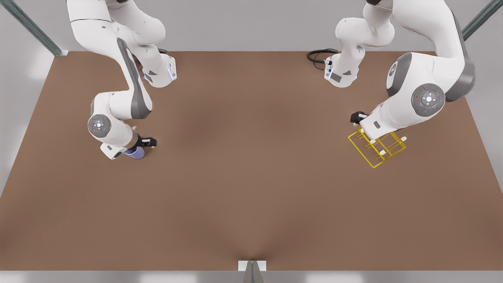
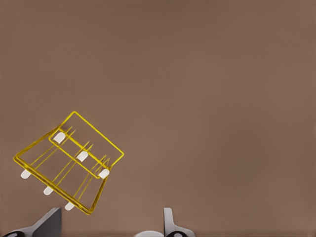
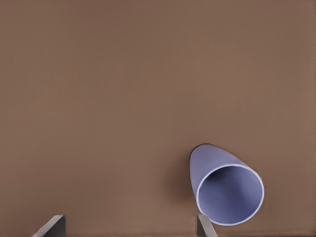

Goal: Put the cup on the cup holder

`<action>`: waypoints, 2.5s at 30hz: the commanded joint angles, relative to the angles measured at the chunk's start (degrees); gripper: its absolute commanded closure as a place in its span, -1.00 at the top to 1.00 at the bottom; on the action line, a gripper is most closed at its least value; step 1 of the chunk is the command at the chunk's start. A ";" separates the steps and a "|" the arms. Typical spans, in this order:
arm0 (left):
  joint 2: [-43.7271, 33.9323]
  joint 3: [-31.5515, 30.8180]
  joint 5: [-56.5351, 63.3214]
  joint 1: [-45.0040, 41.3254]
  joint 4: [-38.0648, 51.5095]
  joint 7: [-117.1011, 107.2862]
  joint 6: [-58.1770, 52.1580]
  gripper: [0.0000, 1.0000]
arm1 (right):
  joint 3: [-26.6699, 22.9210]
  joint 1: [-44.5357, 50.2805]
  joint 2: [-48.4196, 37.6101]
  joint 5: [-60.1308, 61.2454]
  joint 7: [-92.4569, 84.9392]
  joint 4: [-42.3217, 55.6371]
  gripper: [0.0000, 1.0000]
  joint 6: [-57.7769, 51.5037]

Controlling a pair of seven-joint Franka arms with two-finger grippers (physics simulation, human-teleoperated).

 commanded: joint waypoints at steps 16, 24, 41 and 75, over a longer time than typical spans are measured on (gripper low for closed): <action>0.22 -1.25 0.03 -0.02 -0.08 -0.62 -0.58 1.00 | -0.10 -3.19 3.14 0.03 -2.23 -6.26 1.00 5.37; 0.31 -1.25 0.03 -0.02 -0.16 -0.62 -0.67 1.00 | -0.10 -3.28 6.57 -0.94 -2.49 -6.52 1.00 7.66; 0.57 -1.43 0.03 -0.02 -0.34 -0.62 -0.85 1.00 | -0.71 -4.25 9.20 -1.73 -2.14 -6.87 -0.57 11.88; 0.49 -1.25 0.12 -0.02 -1.83 -0.62 -1.20 1.00 | 21.44 31.61 57.37 45.91 8.58 68.62 -0.57 29.72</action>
